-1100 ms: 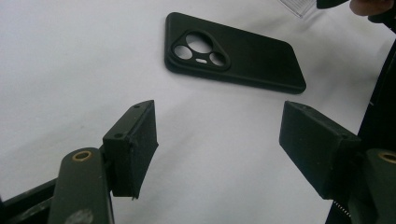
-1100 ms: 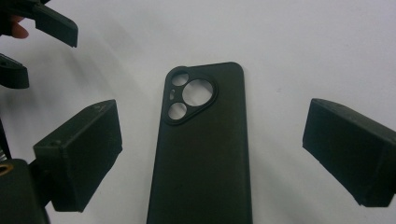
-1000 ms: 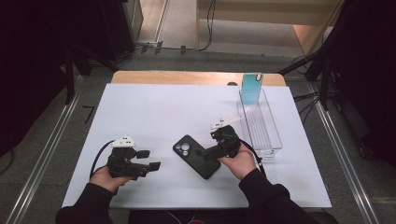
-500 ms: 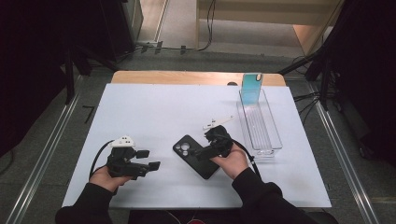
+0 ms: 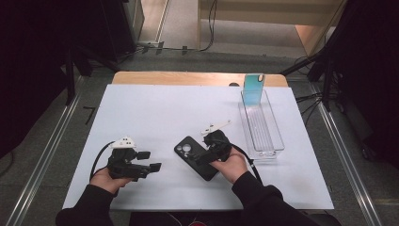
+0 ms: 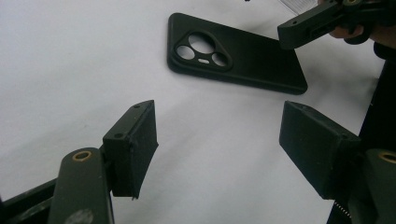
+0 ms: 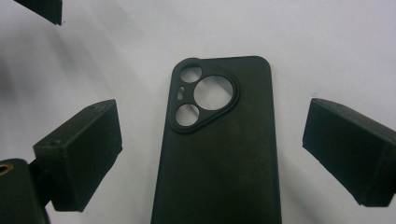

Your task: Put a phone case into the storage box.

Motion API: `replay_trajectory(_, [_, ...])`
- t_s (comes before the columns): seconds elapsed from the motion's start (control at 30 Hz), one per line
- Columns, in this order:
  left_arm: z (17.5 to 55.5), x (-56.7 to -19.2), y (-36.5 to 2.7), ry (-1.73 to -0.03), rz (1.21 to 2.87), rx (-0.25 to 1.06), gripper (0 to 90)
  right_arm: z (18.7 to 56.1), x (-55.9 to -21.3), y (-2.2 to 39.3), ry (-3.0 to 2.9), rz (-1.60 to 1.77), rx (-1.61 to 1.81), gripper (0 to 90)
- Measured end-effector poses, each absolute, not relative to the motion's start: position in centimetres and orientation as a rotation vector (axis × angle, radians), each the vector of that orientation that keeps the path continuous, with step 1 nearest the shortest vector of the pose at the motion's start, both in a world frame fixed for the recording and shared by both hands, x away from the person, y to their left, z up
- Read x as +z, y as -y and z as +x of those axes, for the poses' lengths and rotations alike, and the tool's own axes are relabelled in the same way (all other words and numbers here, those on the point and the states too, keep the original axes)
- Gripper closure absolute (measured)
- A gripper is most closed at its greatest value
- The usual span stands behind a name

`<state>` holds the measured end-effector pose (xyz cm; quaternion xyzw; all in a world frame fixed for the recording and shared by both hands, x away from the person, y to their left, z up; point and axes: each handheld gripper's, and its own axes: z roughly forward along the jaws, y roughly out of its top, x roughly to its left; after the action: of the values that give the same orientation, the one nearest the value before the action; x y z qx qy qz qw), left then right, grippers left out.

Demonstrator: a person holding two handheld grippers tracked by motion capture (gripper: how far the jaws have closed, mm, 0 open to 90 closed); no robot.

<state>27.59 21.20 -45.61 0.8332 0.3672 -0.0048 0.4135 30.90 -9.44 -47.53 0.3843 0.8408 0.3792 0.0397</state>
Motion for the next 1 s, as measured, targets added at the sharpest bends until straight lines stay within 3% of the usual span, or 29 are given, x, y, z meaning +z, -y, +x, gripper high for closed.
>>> replay_trajectory(1.0, [27.6,-45.6,-21.2,-0.919,2.097,-0.012,28.2,30.1,-50.9,8.8,-2.596,1.152,0.998,4.5])
